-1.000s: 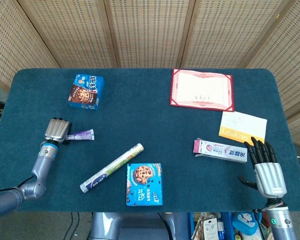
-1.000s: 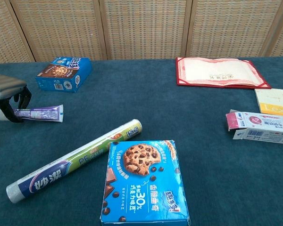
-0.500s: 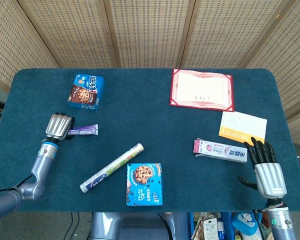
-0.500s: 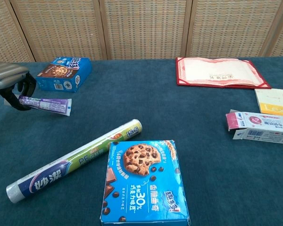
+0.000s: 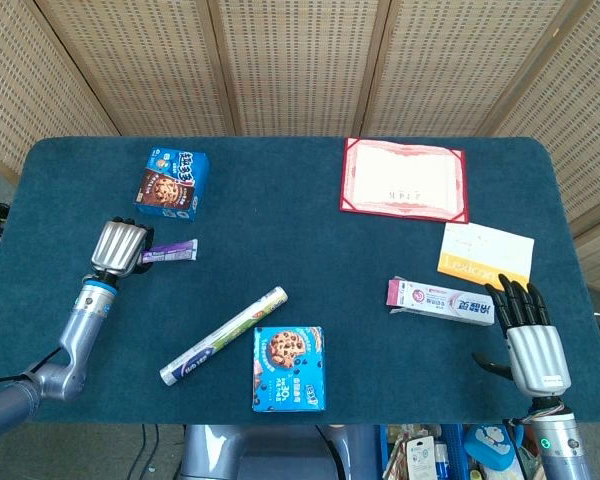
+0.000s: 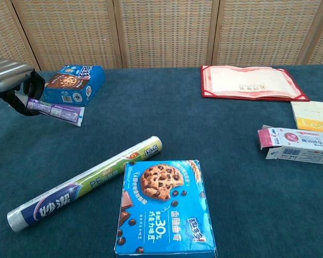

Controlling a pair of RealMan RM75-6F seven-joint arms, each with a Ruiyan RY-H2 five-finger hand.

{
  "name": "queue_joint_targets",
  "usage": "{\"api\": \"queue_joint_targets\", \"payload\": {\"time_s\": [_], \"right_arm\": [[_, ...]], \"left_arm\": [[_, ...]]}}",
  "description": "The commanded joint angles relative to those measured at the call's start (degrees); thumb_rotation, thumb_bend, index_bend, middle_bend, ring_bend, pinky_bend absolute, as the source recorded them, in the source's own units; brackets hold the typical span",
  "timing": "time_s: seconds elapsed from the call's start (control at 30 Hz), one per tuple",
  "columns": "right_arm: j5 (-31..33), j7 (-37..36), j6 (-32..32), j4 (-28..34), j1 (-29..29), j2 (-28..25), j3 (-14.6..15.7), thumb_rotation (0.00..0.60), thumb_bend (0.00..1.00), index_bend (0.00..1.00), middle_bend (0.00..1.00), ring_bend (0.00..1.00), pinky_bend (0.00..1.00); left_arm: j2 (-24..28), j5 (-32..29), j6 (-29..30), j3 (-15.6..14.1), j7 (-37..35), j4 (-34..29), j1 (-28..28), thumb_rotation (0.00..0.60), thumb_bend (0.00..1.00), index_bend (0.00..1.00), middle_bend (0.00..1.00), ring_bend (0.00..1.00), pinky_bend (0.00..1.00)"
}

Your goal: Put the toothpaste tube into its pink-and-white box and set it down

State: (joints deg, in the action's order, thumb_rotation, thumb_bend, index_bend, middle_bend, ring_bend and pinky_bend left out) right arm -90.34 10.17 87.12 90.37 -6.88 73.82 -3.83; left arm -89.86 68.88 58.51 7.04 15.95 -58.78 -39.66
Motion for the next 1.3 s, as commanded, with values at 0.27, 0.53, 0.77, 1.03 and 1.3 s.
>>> {"api": "queue_joint_targets", "payload": {"time_s": [0.27,0.53,0.77,1.03,1.3], "right_arm": [[0.13,1.55,-1.79,1.11,-0.99,0.68,0.06,0.600,0.09,0.01,0.00,0.00,0.00],[1.40,2.00,-3.56,1.18,-1.54,1.16,0.06,0.600,0.09,0.01,0.00,0.00,0.00],[3.46,2.43,-7.03,1.24,-3.29,1.17,-0.77,0.600,0.09,0.06,0.00,0.00,0.00],[9.24,10.01,-15.35,6.33,-9.07,0.28,-4.60,0.600,0.09,0.08,0.00,0.00,0.00],[21.38,19.09,-24.23,9.25,-15.18,0.15,-8.40,0.600,0.09,0.08,0.00,0.00,0.00]], "left_arm": [[5.71,7.34,5.61,0.28,-9.24,-7.33,0.98,0.600,0.25,0.91,0.62,0.47,0.43],[8.07,10.28,6.88,0.46,-14.47,-10.22,1.14,0.600,0.25,0.91,0.62,0.47,0.43],[8.93,12.16,7.56,0.76,-18.94,-11.81,1.01,0.600,0.25,0.91,0.62,0.47,0.43],[10.10,13.65,8.49,0.99,-20.08,-13.66,1.03,0.600,0.25,0.91,0.62,0.47,0.43],[11.78,14.80,9.31,0.97,-20.31,-15.29,1.36,0.600,0.25,0.91,0.62,0.47,0.43]]}}
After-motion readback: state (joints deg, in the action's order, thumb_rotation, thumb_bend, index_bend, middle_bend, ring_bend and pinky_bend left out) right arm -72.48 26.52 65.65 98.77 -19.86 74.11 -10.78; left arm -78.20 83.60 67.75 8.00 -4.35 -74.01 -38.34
